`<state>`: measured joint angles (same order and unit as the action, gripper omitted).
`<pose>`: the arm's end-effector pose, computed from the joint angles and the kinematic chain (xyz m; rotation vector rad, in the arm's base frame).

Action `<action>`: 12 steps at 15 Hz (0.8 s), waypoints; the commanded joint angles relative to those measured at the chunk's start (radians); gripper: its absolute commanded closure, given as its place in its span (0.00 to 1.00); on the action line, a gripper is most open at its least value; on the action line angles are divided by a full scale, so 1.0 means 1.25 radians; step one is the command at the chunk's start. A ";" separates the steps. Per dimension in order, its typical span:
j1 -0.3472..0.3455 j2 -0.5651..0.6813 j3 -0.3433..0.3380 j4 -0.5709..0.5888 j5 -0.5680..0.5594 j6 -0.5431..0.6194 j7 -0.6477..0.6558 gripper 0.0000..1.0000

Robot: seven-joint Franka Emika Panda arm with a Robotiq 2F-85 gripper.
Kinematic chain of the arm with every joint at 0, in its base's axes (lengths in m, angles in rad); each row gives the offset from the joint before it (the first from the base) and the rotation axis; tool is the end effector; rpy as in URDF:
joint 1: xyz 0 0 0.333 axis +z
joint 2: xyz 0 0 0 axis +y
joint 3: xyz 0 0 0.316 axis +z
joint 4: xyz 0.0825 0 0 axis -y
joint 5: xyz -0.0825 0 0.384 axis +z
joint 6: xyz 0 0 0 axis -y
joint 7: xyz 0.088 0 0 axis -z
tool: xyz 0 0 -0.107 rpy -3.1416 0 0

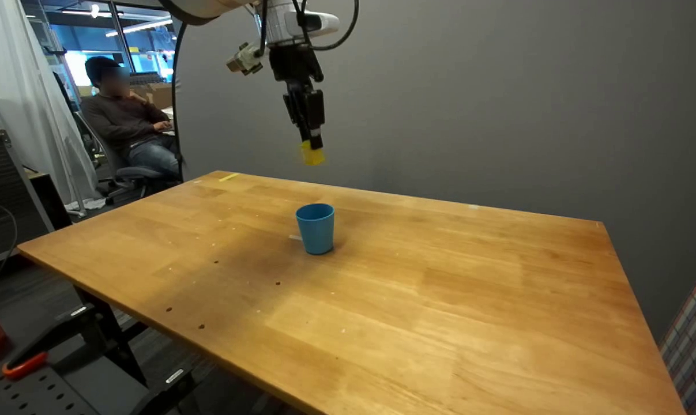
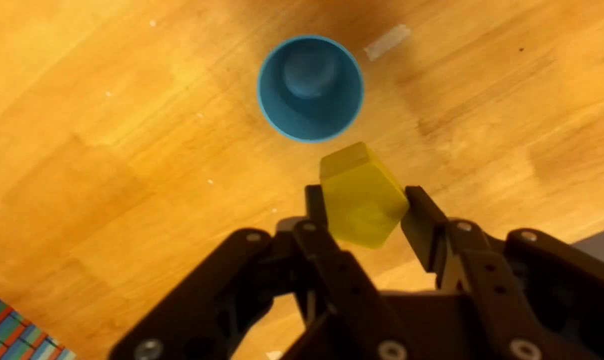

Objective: Put the yellow block in the cup

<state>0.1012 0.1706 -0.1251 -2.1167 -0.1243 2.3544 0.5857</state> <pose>0.5736 -0.0142 0.3404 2.9458 -0.7872 0.1465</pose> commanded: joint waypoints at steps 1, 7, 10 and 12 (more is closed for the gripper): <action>-0.034 0.020 0.015 -0.023 0.034 -0.012 0.008 0.82; -0.045 0.074 0.017 -0.034 0.057 0.035 -0.023 0.82; -0.036 0.067 0.020 -0.041 0.062 0.046 -0.024 0.27; -0.038 0.017 0.035 -0.067 0.078 0.056 -0.057 0.11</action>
<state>0.0644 0.2712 -0.1080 -2.1620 -0.0645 2.3971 0.5759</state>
